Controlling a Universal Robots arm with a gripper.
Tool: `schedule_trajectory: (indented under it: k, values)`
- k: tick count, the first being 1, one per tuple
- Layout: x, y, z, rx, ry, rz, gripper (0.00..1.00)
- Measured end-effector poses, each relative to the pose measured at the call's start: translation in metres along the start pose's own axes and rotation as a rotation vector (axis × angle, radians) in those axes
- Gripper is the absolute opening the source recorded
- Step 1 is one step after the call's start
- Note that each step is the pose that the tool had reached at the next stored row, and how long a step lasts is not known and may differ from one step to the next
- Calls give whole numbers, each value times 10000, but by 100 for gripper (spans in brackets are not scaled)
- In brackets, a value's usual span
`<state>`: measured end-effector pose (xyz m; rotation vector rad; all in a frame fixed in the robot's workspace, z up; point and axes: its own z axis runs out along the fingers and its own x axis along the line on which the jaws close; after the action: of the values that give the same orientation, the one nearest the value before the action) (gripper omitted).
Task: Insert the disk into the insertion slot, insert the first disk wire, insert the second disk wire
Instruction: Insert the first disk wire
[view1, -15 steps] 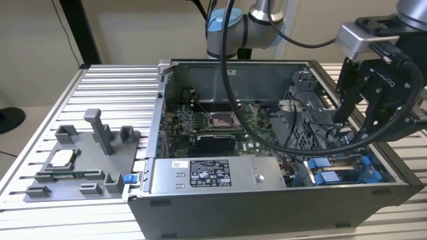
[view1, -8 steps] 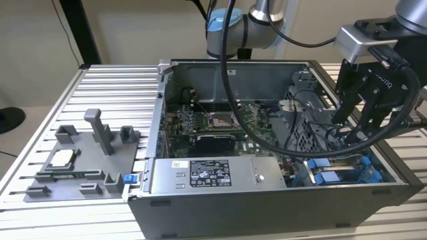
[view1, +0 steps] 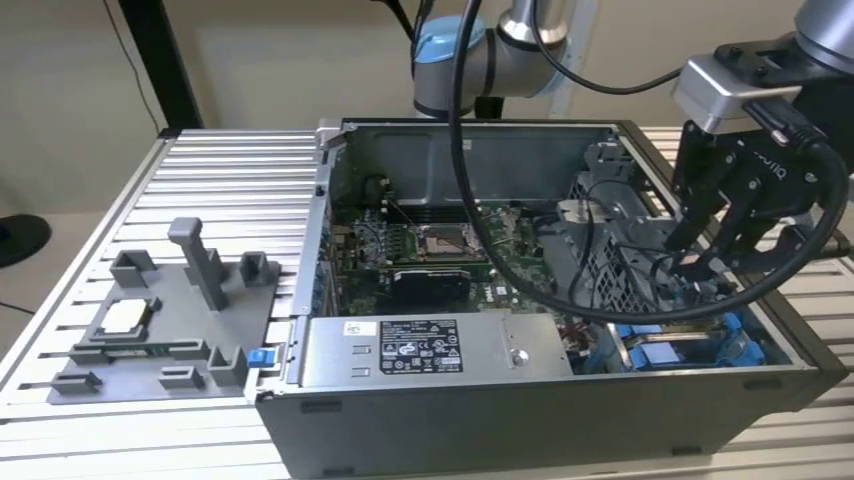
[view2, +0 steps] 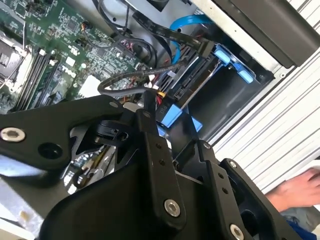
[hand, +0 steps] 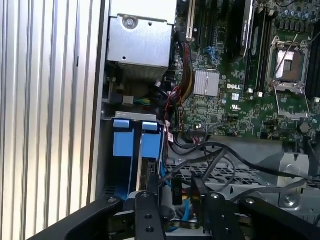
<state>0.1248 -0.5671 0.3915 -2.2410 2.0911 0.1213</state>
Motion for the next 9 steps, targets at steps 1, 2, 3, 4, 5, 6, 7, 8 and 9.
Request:
schedule_trajectory:
  k: [1, 2, 3, 4, 5, 6, 7, 8, 9]
  values:
    - [9, 1, 1, -1, -9, -17, 100]
    - [17, 2, 5, -1, -17, -24, 100]
    - [20, 1, 11, -3, -22, -36, 100]
    - [20, 1, 16, -5, -22, -58, 100]
    - [21, 1, 21, -7, -29, -81, 100]
    - [22, 1, 24, -8, -41, -100, 100]
    - [22, 1, 28, -9, -57, -119, 100]
    - [22, 1, 32, -10, -76, -139, 100]
    - [23, 1, 34, -10, -89, -152, 100]
